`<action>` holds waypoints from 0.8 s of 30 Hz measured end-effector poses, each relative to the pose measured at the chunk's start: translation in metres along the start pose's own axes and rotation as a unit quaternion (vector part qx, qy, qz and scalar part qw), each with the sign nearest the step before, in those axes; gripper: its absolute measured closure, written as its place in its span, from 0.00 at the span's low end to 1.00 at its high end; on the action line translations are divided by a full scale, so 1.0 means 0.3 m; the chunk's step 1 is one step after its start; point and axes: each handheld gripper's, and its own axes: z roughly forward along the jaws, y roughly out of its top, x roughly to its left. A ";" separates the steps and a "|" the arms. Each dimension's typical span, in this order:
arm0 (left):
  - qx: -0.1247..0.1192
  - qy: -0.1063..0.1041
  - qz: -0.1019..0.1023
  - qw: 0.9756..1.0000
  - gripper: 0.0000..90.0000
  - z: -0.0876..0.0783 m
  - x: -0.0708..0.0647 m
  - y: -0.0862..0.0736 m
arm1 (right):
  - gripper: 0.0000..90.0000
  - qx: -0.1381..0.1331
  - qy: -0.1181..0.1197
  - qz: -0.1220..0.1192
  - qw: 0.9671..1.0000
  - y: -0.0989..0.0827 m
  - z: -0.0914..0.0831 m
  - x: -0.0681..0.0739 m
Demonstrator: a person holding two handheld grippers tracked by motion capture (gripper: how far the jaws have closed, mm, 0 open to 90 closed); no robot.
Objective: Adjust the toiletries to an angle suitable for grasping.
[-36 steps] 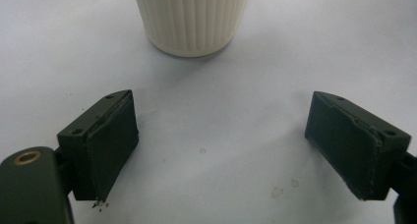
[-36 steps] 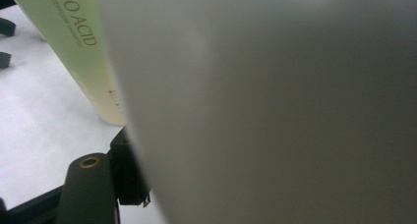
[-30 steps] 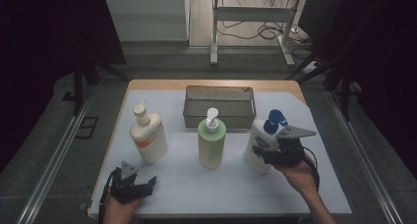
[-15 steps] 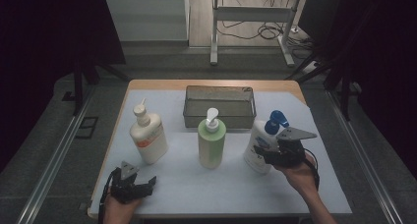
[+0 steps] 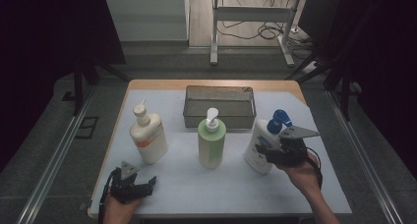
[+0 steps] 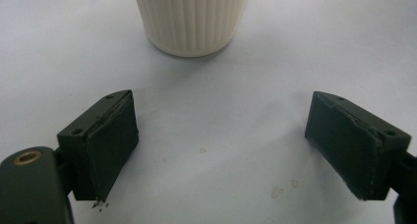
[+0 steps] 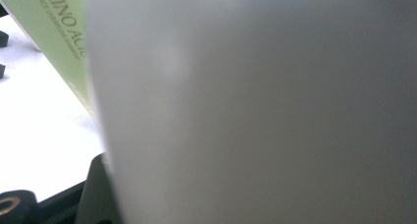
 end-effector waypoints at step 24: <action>0.000 -0.001 -0.001 1.000 0.14 0.000 0.000 0.000 | 0.44 -0.010 0.009 -0.021 1.000 0.170 -0.022 0.017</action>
